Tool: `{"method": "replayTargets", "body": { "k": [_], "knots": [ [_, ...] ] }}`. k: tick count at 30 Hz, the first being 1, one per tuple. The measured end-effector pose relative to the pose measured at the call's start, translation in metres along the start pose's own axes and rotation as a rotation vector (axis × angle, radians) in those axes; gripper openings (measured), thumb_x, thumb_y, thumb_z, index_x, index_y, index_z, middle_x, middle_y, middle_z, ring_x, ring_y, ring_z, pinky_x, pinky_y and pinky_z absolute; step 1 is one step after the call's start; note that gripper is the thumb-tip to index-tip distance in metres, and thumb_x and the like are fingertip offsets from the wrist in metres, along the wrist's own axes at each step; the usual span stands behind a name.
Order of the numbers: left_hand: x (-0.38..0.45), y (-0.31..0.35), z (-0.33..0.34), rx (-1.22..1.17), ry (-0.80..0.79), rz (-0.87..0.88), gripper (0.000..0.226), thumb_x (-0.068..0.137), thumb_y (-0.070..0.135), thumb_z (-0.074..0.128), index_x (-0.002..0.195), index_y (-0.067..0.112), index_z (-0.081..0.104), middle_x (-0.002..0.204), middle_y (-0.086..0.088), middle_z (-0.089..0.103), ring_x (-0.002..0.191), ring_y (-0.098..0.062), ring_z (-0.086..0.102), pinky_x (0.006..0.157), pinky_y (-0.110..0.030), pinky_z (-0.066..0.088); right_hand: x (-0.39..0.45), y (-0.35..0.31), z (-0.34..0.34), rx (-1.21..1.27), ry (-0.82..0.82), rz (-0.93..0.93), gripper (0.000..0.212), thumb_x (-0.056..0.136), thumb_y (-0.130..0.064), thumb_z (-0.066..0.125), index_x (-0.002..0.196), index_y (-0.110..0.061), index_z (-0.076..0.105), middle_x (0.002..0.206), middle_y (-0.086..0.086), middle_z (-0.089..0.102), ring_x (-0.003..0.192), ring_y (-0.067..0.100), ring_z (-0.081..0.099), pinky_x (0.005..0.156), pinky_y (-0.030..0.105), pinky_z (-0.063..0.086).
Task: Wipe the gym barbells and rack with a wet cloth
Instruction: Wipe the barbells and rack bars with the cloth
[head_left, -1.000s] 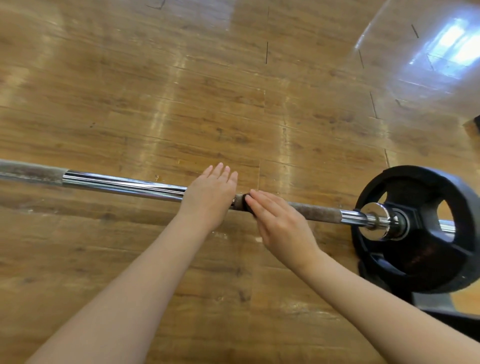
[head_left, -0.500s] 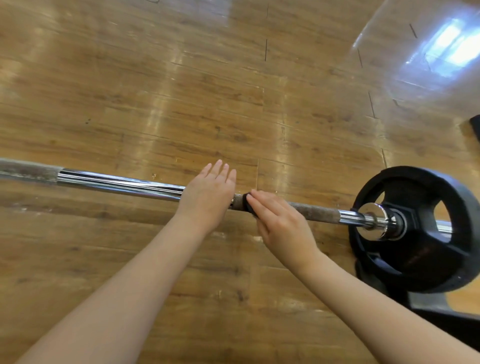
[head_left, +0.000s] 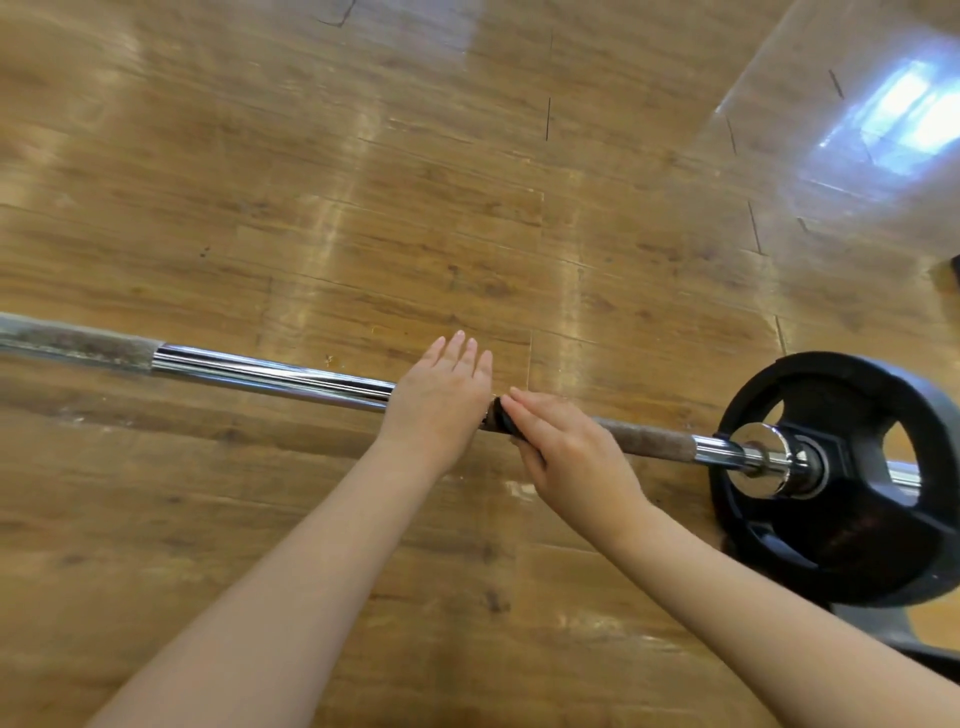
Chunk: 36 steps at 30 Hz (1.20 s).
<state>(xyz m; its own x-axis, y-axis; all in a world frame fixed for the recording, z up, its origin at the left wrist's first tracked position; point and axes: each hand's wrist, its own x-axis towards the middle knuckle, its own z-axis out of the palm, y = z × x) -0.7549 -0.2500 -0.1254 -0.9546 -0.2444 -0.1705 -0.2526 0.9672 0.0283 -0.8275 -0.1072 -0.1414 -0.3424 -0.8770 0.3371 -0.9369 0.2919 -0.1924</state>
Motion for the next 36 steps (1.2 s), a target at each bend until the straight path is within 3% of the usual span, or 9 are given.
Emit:
{"method": "replayTargets", "body": {
  "k": [2, 7, 11, 15, 18, 23, 27, 30, 36],
  "knots": [
    [-0.001, 0.0, 0.001, 0.004, 0.002, 0.002, 0.061, 0.097, 0.003, 0.034, 0.149, 0.002, 0.003, 0.157, -0.017, 0.007, 0.146, -0.026, 0.004, 0.118, -0.036, 0.002, -0.018, 0.019, -0.01, -0.027, -0.002, 0.024, 0.027, 0.082, -0.001, 0.06, 0.107, 0.002, 0.069, 0.109, 0.015, 0.068, 0.097, 0.027, 0.067, 0.093, 0.033, 0.049],
    [-0.001, -0.001, 0.004, 0.004, 0.008, 0.003, 0.064, 0.096, 0.003, 0.037, 0.149, 0.002, 0.0, 0.157, -0.017, 0.006, 0.146, -0.026, 0.003, 0.118, -0.036, 0.002, -0.051, 0.052, -0.045, -0.101, -0.051, 0.197, 0.045, 0.064, 0.011, 0.079, 0.107, 0.001, 0.069, 0.107, 0.013, 0.069, 0.096, 0.028, 0.068, 0.09, 0.041, 0.049],
    [0.001, 0.0, 0.004, 0.005, 0.029, 0.0, 0.059, 0.098, 0.005, 0.031, 0.15, 0.003, 0.002, 0.157, -0.017, 0.008, 0.146, -0.027, 0.005, 0.118, -0.036, 0.003, -0.018, 0.023, -0.027, -0.017, 0.032, 0.064, 0.026, 0.078, 0.0, 0.067, 0.104, 0.001, 0.07, 0.106, 0.014, 0.069, 0.096, 0.027, 0.067, 0.091, 0.031, 0.048],
    [0.0, 0.001, 0.004, -0.005, 0.024, -0.005, 0.057, 0.099, 0.006, 0.028, 0.15, 0.003, 0.002, 0.157, -0.017, 0.008, 0.146, -0.026, 0.005, 0.117, -0.035, 0.001, -0.008, 0.004, 0.007, -0.039, -0.082, -0.071, 0.047, 0.069, 0.01, 0.073, 0.115, 0.002, 0.065, 0.119, 0.017, 0.064, 0.107, 0.03, 0.063, 0.097, 0.037, 0.048],
    [-0.001, -0.001, 0.002, -0.001, -0.003, 0.007, 0.063, 0.096, 0.003, 0.035, 0.15, 0.003, 0.002, 0.158, -0.016, 0.008, 0.146, -0.025, 0.004, 0.117, -0.034, 0.001, -0.033, 0.033, -0.012, -0.072, -0.058, 0.024, 0.053, 0.065, 0.016, 0.074, 0.115, 0.003, 0.064, 0.118, 0.016, 0.064, 0.107, 0.03, 0.063, 0.1, 0.036, 0.044],
    [-0.001, -0.001, 0.004, 0.005, 0.0, 0.003, 0.062, 0.097, 0.004, 0.035, 0.15, 0.003, 0.002, 0.157, -0.016, 0.009, 0.146, -0.026, 0.005, 0.117, -0.035, 0.001, -0.054, 0.053, -0.038, -0.141, -0.034, 0.16, 0.047, 0.065, 0.013, 0.077, 0.109, 0.003, 0.067, 0.109, 0.017, 0.068, 0.097, 0.032, 0.067, 0.09, 0.045, 0.049],
    [0.0, 0.002, 0.004, 0.012, 0.012, -0.008, 0.064, 0.097, 0.005, 0.038, 0.15, 0.005, 0.002, 0.158, -0.015, 0.008, 0.146, -0.025, 0.005, 0.117, -0.037, 0.002, -0.019, 0.026, -0.024, -0.065, 0.016, 0.033, 0.029, 0.081, -0.005, 0.062, 0.108, 0.001, 0.069, 0.11, 0.014, 0.068, 0.099, 0.027, 0.066, 0.093, 0.032, 0.046],
    [-0.001, 0.004, 0.002, 0.024, 0.013, -0.011, 0.058, 0.099, 0.007, 0.031, 0.15, 0.004, 0.004, 0.157, -0.016, 0.01, 0.146, -0.025, 0.006, 0.117, -0.037, 0.001, -0.005, 0.004, 0.002, -0.058, -0.05, -0.047, 0.044, 0.067, 0.007, 0.076, 0.11, 0.003, 0.067, 0.112, 0.017, 0.067, 0.101, 0.029, 0.066, 0.092, 0.035, 0.048],
    [-0.003, 0.004, 0.002, 0.045, 0.022, 0.0, 0.058, 0.097, 0.003, 0.032, 0.149, 0.002, 0.008, 0.156, -0.018, 0.013, 0.146, -0.027, 0.009, 0.117, -0.037, 0.0, -0.054, 0.054, -0.033, -0.118, -0.03, 0.085, 0.043, 0.069, 0.012, 0.073, 0.111, 0.004, 0.066, 0.111, 0.017, 0.067, 0.099, 0.031, 0.066, 0.092, 0.042, 0.051]
  ]
}}
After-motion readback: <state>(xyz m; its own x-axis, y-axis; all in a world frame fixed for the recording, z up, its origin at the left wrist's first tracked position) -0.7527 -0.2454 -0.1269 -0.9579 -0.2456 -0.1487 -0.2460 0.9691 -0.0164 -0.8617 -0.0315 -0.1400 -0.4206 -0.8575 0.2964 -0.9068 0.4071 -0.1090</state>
